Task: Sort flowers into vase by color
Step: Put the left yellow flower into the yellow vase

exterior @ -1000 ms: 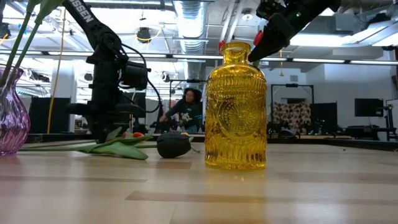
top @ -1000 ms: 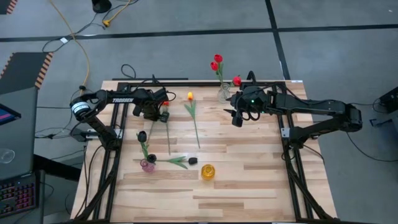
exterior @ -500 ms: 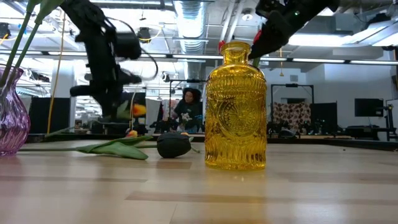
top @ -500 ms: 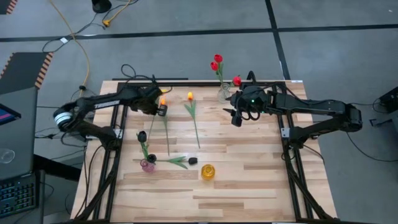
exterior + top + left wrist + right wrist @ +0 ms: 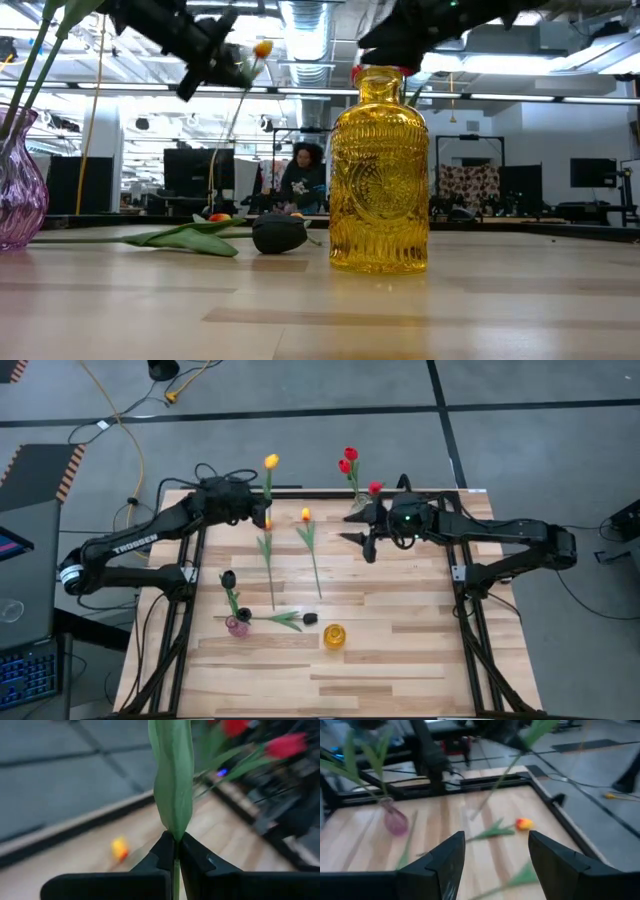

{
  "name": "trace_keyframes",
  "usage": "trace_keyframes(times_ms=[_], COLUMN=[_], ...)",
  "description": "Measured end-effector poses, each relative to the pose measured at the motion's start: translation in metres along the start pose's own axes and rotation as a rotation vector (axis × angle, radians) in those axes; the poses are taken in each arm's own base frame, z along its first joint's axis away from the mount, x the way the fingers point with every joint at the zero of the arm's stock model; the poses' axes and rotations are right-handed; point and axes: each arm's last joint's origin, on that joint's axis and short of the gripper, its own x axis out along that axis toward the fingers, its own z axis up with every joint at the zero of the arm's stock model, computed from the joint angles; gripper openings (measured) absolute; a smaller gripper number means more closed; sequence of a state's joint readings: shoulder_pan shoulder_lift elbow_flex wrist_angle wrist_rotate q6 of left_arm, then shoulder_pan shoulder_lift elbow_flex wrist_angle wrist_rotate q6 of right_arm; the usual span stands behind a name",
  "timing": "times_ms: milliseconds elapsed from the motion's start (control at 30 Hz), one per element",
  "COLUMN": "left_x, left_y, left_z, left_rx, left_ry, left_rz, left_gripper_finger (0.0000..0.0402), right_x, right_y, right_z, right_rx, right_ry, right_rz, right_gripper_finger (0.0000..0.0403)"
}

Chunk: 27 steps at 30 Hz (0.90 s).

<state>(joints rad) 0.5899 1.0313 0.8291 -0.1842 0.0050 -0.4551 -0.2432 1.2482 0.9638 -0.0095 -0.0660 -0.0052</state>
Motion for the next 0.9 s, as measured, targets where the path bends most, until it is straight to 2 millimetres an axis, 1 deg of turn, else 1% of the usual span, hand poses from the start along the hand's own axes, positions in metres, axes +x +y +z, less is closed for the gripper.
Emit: trace_keyframes(times_ms=[67,167,267,400,533,700,900], left_x=[0.0,-0.001,-0.001,-0.001,-0.001,-0.004,-0.008], left_y=[-0.008,-0.018,-0.027,-0.037,-0.044,-0.056,-0.067], left_z=[0.004,0.007,0.008,0.008,0.005,0.003,0.0], left_rx=[0.026,0.056,0.098,0.153,0.192,0.246,0.291], left_ry=[-0.052,-0.107,-0.145,-0.181,-0.182,-0.213,-0.228], left_rz=[-0.067,-0.133,-0.181,-0.231,-0.264,-0.322,-0.371], left_gripper_finger=[0.0,0.0,0.0,0.0,0.0,0.0,0.0], right_x=[0.011,0.029,0.042,0.055,0.065,0.08,0.104], right_y=[0.001,-0.001,-0.001,-0.002,-0.003,-0.003,0.002], right_z=[-0.002,-0.004,-0.003,0.0,0.002,-0.002,0.004], right_rx=[0.012,0.01,0.003,0.0,0.029,0.033,0.021], right_ry=[-0.019,-0.075,-0.167,-0.294,-0.396,-0.396,-0.395], right_rz=[0.037,0.042,0.042,0.043,0.052,0.057,0.122], right_gripper_finger=[0.0246,0.0246,0.0246,0.0246,0.0246,0.0246,0.0246])
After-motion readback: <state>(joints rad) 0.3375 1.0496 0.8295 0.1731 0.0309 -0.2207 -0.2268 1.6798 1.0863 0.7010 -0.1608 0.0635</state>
